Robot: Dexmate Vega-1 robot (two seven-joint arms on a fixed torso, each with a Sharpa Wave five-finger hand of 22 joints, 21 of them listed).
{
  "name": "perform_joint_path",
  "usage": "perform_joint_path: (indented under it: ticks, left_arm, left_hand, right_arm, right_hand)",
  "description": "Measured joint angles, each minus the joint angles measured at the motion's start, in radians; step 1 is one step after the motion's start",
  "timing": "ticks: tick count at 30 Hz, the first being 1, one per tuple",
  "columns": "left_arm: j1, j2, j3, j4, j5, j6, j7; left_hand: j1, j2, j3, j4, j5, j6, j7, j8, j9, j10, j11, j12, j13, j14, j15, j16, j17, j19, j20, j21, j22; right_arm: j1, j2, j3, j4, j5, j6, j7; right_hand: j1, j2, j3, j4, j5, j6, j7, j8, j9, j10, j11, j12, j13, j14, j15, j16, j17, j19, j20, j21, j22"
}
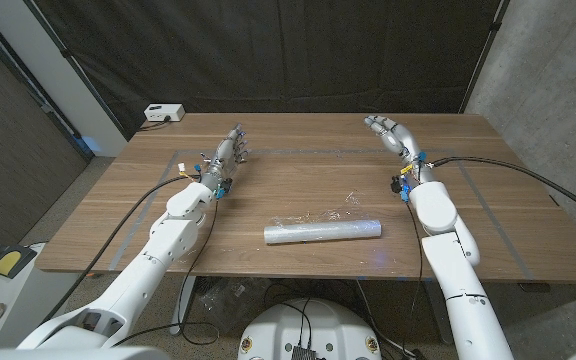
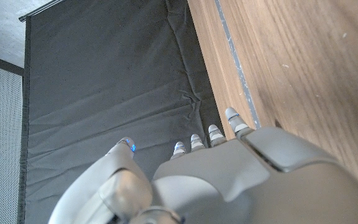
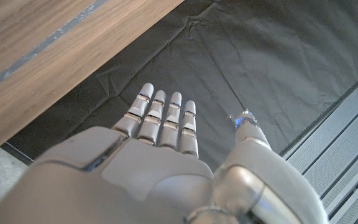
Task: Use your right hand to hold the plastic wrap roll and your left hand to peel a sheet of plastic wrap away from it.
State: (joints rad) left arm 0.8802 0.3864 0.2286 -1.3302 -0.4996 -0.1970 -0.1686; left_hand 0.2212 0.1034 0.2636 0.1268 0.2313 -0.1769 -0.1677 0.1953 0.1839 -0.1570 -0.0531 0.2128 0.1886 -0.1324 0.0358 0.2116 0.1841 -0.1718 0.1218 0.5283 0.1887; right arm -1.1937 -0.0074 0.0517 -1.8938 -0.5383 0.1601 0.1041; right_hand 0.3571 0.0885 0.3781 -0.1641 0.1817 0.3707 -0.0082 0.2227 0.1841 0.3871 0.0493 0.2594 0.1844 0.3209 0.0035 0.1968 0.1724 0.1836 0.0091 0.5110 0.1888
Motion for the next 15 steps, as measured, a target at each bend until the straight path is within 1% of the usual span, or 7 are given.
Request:
perform_joint_path:
  ticks: [2,3,5,8,12,13,15]
  left_arm:
    - [-0.001,-0.002,0.000,0.000,0.000,0.000,0.000]
    - [-0.002,-0.002,0.001,0.000,0.001,0.000,-0.005]
    - [-0.004,-0.002,0.002,0.001,0.002,0.000,-0.009]
    - [-0.006,-0.003,0.004,0.004,0.004,0.000,-0.012]
    - [-0.009,-0.005,0.006,0.008,0.005,0.000,-0.018]
    - [-0.010,-0.005,0.006,0.009,0.005,0.000,-0.018]
    - [-0.012,-0.006,0.007,0.011,0.005,0.000,-0.023]
  left_hand:
    - [0.000,0.000,0.000,0.000,0.000,0.000,0.000,0.000,0.000,0.000,0.000,0.000,0.000,0.000,0.000,0.000,0.000,0.000,0.000,0.000,0.000]
    - [0.000,0.000,0.000,0.000,0.000,0.000,0.000,0.000,0.000,0.000,0.000,0.000,0.000,0.000,0.000,0.000,0.000,0.000,0.000,0.000,0.000]
    - [0.000,0.000,0.000,0.000,0.000,0.000,0.000,0.000,0.000,0.000,0.000,0.000,0.000,0.000,0.000,0.000,0.000,0.000,0.000,0.000,0.000]
    - [0.000,0.000,0.000,0.000,0.000,0.000,0.000,0.000,0.000,0.000,0.000,0.000,0.000,0.005,0.005,0.000,0.000,0.000,0.000,0.000,0.000]
    - [0.000,0.000,0.000,0.000,0.000,0.000,0.000,0.000,0.000,0.003,0.003,0.000,0.000,0.005,0.005,0.000,0.000,0.000,0.000,0.000,0.000]
    - [0.000,0.000,0.000,0.000,0.000,0.000,0.000,0.000,0.000,0.003,0.003,0.000,0.000,0.006,0.005,0.000,0.000,0.000,0.000,0.000,0.000]
    - [0.000,0.000,0.000,0.000,0.000,0.000,0.000,0.000,0.000,0.003,0.003,0.000,0.000,0.011,0.000,0.000,0.000,0.000,0.000,0.000,0.000]
  right_arm:
    - [0.000,0.000,0.000,0.000,-0.028,-0.003,-0.006]
    - [-0.016,0.003,-0.008,-0.027,-0.042,-0.005,-0.010]
    - [-0.016,0.003,-0.008,-0.027,-0.066,-0.007,-0.017]
    - [-0.043,0.008,-0.023,-0.068,-0.102,-0.012,-0.028]
    - [-0.043,0.008,-0.023,-0.068,-0.144,-0.019,-0.045]
    - [-0.066,0.012,-0.037,-0.099,-0.163,-0.022,-0.052]
    - [-0.083,0.014,-0.050,-0.124,-0.188,-0.027,-0.059]
  right_hand:
    - [0.004,-0.004,0.000,0.000,0.000,0.005,-0.002,0.000,0.000,0.000,0.000,0.000,0.000,0.000,0.000,0.000,0.000,0.003,0.003,0.000,0.000]
    - [0.004,-0.004,0.000,0.000,0.000,0.006,-0.004,0.000,0.000,0.000,0.000,0.000,0.000,0.003,-0.002,0.000,0.000,0.007,0.000,0.000,0.000]
    - [0.006,-0.002,0.000,0.000,0.000,0.012,0.001,0.000,0.000,0.004,-0.004,0.000,0.000,0.012,-0.003,0.000,0.000,0.009,-0.002,0.000,0.000]
    - [0.013,-0.005,0.004,-0.004,0.000,0.021,0.000,0.000,0.000,0.013,-0.002,0.000,0.000,0.016,-0.006,0.000,0.000,0.022,0.000,0.000,0.000]
    - [0.021,-0.013,0.004,-0.004,0.000,0.036,0.000,0.000,0.000,0.020,-0.001,0.000,0.000,0.029,-0.010,0.000,0.000,0.029,0.000,0.000,0.000]
    - [0.021,-0.013,0.004,-0.004,0.000,0.037,0.001,0.000,0.000,0.023,-0.004,0.000,0.000,0.031,-0.012,0.000,0.000,0.030,-0.002,0.000,0.000]
    - [0.021,-0.013,0.006,-0.006,0.004,0.041,-0.002,0.000,0.000,0.029,-0.006,0.000,0.000,0.034,-0.013,0.000,0.000,0.034,0.002,0.000,0.000]
